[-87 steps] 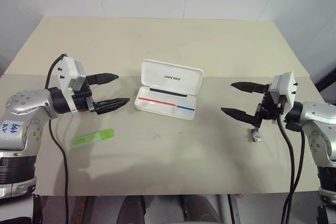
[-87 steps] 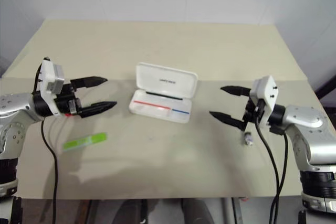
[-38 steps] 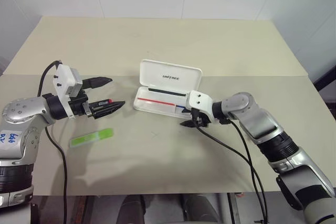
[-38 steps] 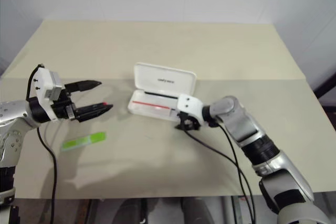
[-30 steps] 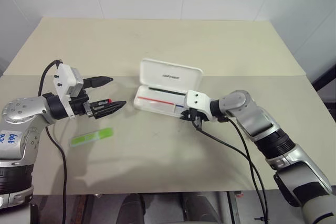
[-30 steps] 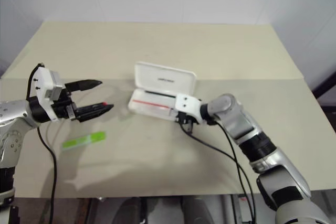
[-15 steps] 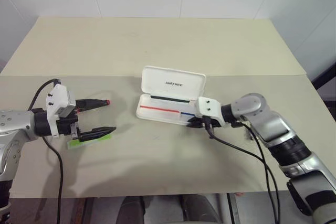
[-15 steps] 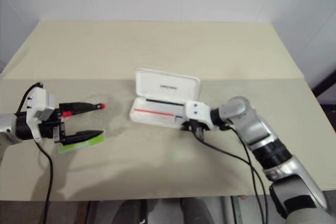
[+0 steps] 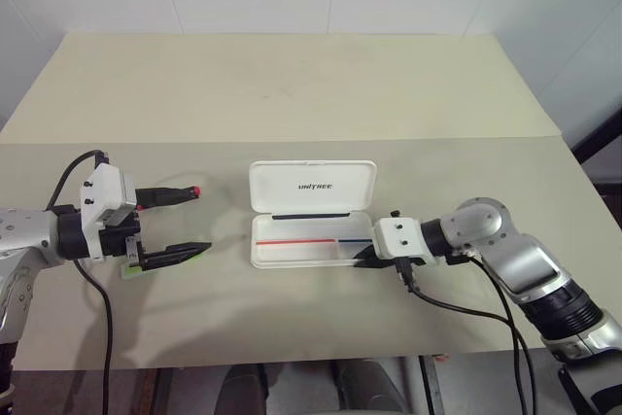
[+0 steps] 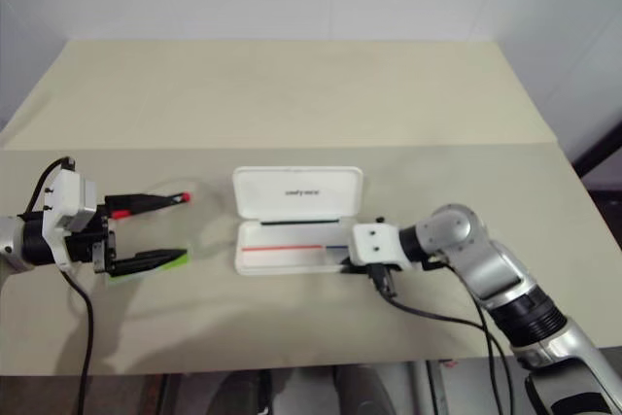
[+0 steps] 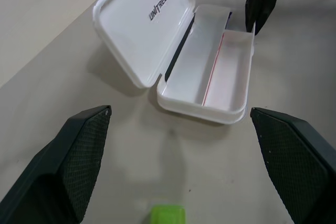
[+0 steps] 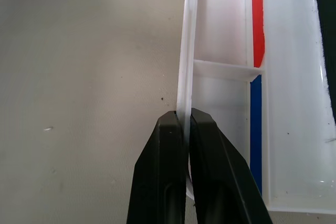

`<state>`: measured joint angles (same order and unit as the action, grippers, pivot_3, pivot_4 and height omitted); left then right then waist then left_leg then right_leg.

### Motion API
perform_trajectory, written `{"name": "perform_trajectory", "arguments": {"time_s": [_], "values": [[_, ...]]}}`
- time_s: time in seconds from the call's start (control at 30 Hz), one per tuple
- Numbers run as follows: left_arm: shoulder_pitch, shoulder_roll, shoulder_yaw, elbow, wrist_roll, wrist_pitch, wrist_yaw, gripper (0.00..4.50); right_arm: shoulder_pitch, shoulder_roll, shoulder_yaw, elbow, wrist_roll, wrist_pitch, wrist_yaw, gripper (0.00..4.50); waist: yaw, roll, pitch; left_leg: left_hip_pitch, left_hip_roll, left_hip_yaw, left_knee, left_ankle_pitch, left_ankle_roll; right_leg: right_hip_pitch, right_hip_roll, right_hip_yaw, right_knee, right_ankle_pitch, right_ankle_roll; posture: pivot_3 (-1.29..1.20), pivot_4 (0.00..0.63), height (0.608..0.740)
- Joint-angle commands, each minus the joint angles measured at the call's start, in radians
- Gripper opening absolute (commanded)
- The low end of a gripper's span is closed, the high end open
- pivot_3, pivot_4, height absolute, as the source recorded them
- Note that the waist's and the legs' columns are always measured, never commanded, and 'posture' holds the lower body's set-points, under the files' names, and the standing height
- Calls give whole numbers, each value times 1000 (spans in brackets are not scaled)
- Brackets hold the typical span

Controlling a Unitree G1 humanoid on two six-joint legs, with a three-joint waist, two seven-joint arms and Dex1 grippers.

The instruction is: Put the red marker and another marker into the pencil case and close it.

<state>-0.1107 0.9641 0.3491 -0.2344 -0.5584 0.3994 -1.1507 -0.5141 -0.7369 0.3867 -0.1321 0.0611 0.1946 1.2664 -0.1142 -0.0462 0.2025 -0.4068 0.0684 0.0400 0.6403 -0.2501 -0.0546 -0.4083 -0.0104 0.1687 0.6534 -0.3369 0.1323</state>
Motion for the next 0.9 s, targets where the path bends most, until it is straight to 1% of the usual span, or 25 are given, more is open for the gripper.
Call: {"name": "perform_trajectory", "arguments": {"time_s": [0.03, 0.2, 0.27, 0.3, 0.4, 0.53, 0.77, 0.9], "values": [[-9, 25, 31, -42, -19, 12, 2, 4500, -6, 29, 10, -17, -24, -20, -28, 38, -2, 0, 0, 0, 0, 0, 0, 0, 0, 0, 0, 0, 0, 0, 0, 0, 150, 740], [-22, 36, 40, -37, -20, 23, 3, 4500, 6, 49, 19, -38, -35, 21, -22, 38, -15, -1, -1, 2, 0, 0, 1, 0, 0, 1, 1, 0, 1, 0, -1, 0, 150, 740], [-29, 43, 39, -30, -20, 24, 1, 4500, 12, 52, 22, -49, -39, 39, -21, 603, -20, -1, -1, 2, 0, 0, 1, 1, 0, 1, 1, 0, 2, 0, -1, 0, 150, 740], [-36, 46, 36, -24, -17, 23, -1, 4500, 11, 56, 23, -49, -42, 39, -25, 805, -20, -1, -1, 2, 0, 0, 1, 1, 0, 1, 1, 0, 2, 0, -1, 0, 150, 740], [-67, 51, 23, -10, -13, 23, -1, 4500, 7, 78, 6, -47, -47, 18, -56, 1835, -21, -1, -1, 1, 0, 0, 1, 0, 0, 1, 1, 0, 2, 0, -1, 0, 150, 740], [-88, 50, 11, 0, -8, 22, -4, 4500, -1, 81, -10, -48, -33, 5, -56, 1835, -21, -1, -1, 1, 0, 0, 0, 0, 0, 0, 1, 0, 1, 0, -1, 0, 150, 740], [-102, 46, -2, 13, 0, 13, -9, 4500, -4, 41, -66, -76, 63, -20, 18, 1835, -19, -1, -1, 1, 0, 0, -1, 0, 0, 0, 0, 0, 1, 0, -1, 0, 150, 740], [-84, 57, 14, 21, 9, 8, -16, 4500, -31, 22, -128, -45, 118, -31, 38, 1835, -19, -1, -1, 1, 0, 0, -1, 0, 0, 0, 0, 0, 1, 0, -1, 0, 150, 740]]}}
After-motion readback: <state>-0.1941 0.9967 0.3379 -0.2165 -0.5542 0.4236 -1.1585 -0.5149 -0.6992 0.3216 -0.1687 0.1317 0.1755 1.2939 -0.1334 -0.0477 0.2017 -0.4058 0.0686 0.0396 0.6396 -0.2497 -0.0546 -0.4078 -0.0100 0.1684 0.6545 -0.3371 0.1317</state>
